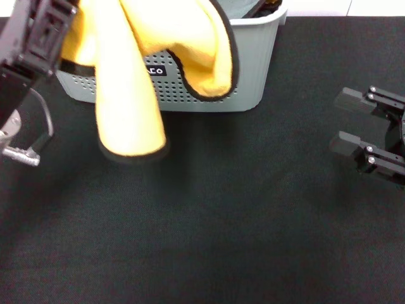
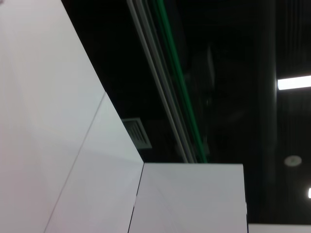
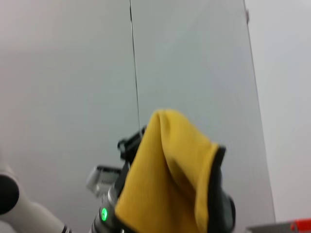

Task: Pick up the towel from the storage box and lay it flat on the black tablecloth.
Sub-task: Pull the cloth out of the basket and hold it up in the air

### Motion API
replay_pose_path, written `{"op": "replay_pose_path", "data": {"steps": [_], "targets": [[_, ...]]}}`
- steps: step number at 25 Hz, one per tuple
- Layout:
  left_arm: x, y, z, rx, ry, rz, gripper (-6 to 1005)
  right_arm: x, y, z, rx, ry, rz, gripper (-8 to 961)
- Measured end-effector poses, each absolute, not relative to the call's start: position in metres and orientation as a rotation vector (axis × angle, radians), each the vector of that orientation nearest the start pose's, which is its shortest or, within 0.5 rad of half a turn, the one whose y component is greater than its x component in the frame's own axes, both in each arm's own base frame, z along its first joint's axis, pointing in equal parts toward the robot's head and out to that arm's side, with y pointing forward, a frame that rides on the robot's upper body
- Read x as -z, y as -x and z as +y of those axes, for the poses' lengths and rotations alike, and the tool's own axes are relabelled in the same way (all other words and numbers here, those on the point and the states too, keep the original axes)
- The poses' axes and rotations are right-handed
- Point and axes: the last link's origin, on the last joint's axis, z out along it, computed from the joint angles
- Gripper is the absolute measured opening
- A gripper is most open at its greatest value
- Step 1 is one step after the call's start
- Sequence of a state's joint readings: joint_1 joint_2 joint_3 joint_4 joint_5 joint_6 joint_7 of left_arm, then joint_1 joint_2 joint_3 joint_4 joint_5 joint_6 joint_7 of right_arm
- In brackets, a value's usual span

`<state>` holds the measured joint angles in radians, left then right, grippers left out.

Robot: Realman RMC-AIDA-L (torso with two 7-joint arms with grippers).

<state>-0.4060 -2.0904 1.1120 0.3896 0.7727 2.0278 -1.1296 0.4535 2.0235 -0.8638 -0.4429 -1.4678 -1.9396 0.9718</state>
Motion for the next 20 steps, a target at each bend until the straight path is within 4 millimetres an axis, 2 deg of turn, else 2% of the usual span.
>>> {"op": "replay_pose_path", "data": {"steps": [4, 10, 14, 20], "targets": [[-0.039, 0.206, 0.268, 1.993, 2.081, -0.21, 8, -0.024, -0.228, 0.281, -1.463, 2.544, 0.068, 599], [-0.033, 0.203, 0.272, 2.001, 2.054, -0.222, 9, -0.015, -0.212, 0.291, -1.547, 2.52, 0.06, 599], [-0.028, 0.202, 0.275, 1.987, 2.046, -0.217, 9, -0.008, -0.201, 0.293, -1.579, 2.563, 0.029, 600], [-0.024, 0.199, 0.278, 1.975, 2.044, -0.202, 9, -0.007, -0.198, 0.295, -1.586, 2.561, 0.015, 600]]}}
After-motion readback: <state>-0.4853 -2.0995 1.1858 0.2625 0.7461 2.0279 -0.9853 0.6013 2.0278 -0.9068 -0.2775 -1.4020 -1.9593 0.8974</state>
